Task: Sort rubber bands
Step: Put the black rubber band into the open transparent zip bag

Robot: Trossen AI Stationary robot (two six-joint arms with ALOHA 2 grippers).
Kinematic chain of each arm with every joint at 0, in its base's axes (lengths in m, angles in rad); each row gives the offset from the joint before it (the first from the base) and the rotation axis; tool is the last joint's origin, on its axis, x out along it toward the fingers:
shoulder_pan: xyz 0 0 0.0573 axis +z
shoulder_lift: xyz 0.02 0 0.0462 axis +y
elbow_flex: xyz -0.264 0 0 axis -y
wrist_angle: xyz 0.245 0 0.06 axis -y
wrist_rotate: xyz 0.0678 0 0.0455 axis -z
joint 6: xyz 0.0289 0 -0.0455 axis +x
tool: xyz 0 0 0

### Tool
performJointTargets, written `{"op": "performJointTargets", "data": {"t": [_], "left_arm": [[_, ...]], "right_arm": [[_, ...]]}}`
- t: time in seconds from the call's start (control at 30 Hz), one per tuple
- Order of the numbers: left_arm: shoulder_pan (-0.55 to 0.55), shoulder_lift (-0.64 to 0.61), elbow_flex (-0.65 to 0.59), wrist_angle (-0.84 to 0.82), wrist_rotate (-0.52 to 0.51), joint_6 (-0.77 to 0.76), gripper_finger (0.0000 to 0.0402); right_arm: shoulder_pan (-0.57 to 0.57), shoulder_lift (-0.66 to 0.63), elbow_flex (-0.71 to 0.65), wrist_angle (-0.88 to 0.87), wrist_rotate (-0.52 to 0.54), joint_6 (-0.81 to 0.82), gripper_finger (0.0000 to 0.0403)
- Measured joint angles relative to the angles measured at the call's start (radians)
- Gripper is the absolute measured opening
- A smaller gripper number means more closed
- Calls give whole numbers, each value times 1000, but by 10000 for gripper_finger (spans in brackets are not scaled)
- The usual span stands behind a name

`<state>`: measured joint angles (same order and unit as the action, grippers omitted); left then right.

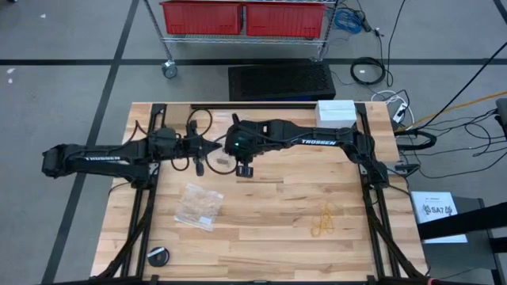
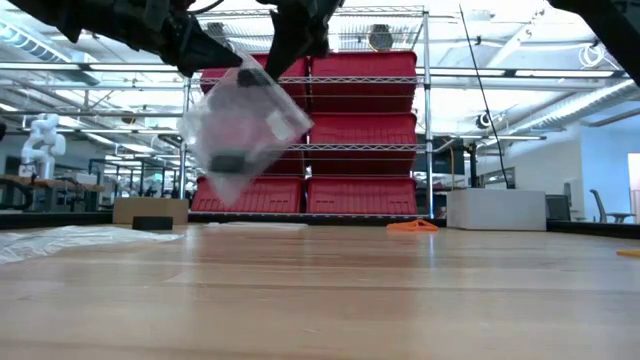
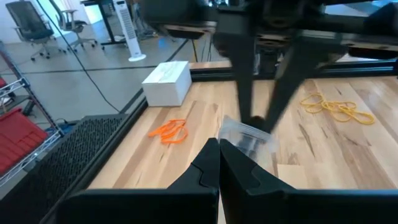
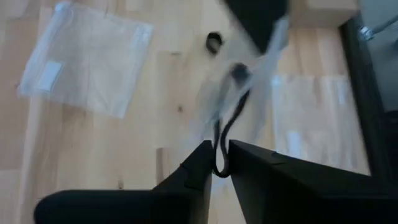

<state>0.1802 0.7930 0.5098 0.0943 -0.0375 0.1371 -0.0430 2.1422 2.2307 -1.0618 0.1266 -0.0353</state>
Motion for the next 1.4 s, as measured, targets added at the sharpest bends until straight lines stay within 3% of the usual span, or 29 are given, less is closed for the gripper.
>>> {"op": "performJointTargets", "data": {"t": [0.5, 0.73, 0.97, 1.1, 1.2, 1.4], "left_arm": [[0, -1, 0, 4, -16, 0, 0], [0, -24, 0, -10, -23, 1, 0], [0, -124, -2, -112, -161, 7, 0], [0, -204, -11, -164, -233, 2, 0], [0, -268, -11, -218, -297, -1, 0], [0, -384, -11, -286, -374, -23, 0]], "right_arm": [[1, -27, 0, -7, 3, 12, 167], [6, -74, 0, -143, 3, 55, 214], [18, -73, -134, -161, -42, 69, 228], [25, -71, -317, 16, -203, 51, 229], [32, -70, -466, 251, -290, 18, 229], [31, -58, -689, 866, -219, -36, 227]]}}
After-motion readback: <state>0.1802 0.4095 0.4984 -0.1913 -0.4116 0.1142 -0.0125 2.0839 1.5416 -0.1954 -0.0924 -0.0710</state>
